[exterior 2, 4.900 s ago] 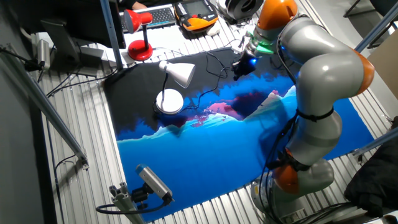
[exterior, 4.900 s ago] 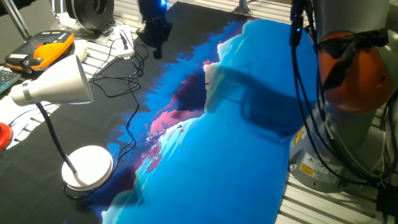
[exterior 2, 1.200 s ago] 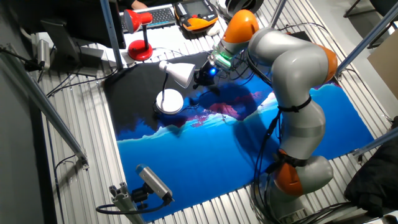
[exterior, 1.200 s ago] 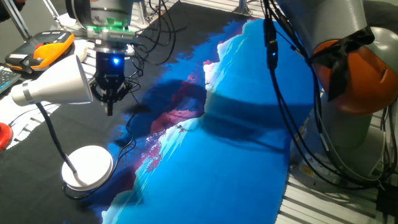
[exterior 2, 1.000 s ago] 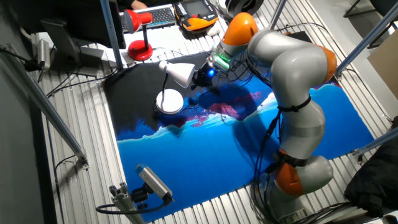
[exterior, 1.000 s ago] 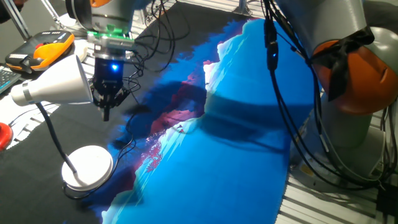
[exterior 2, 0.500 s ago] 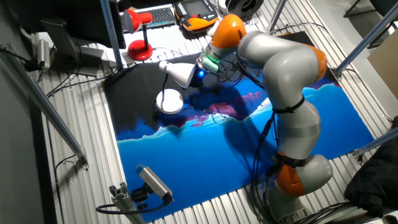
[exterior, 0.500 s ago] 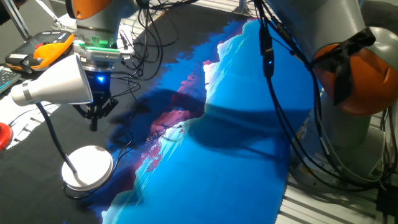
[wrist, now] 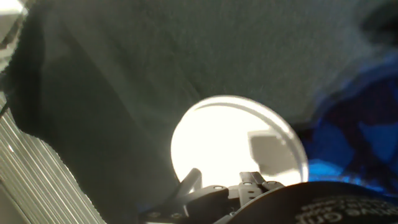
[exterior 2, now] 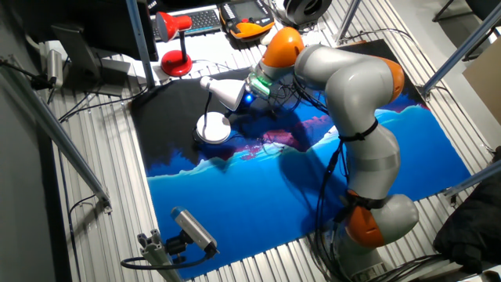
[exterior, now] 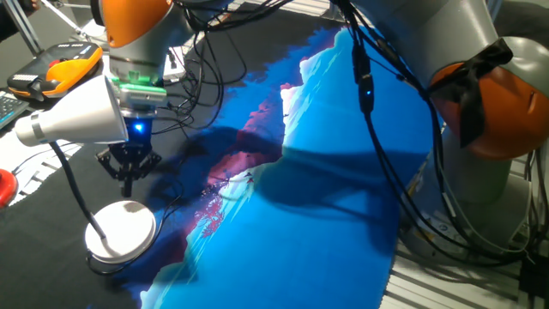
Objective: Turn on the desk lamp by pressing the button
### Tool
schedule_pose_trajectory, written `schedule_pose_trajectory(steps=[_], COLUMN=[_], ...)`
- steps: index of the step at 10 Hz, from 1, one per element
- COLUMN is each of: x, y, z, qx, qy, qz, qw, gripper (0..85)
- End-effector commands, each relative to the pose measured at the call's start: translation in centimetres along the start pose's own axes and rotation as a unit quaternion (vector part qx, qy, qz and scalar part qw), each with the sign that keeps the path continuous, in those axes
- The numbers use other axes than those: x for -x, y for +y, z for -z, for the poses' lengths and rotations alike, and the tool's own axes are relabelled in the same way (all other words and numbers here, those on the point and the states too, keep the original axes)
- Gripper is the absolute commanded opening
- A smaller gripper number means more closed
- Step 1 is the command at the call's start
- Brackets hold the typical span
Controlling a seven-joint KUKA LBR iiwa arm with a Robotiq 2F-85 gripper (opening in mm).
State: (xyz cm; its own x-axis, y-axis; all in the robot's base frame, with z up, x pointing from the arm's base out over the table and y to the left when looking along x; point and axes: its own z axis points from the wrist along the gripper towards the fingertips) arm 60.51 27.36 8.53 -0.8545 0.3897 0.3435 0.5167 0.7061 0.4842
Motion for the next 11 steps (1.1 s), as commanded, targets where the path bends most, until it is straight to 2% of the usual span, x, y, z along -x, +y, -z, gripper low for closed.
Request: schedule_pose_trajectory(steps=[1,2,5,6,9,11], x=[-0.2,-0.4,-0.9,-1.0,-0.9,-0.5], y=[0.0,0.0,-0.1,-0.2,-0.3,-0.6], z=[-0.3,-0.5,-1.7,-2.2,-2.3,-2.4], qx=[0.000,0.002,-0.011,-0.011,-0.020,-0.026], qy=[-0.001,-0.003,-0.011,-0.014,-0.016,-0.018], qz=[0.000,0.000,0.008,0.010,0.015,0.021], qw=[1.0000,1.0000,0.9999,0.9998,0.9996,0.9993], gripper=[0.0,0.0,0.0,0.0,0.0,0.0])
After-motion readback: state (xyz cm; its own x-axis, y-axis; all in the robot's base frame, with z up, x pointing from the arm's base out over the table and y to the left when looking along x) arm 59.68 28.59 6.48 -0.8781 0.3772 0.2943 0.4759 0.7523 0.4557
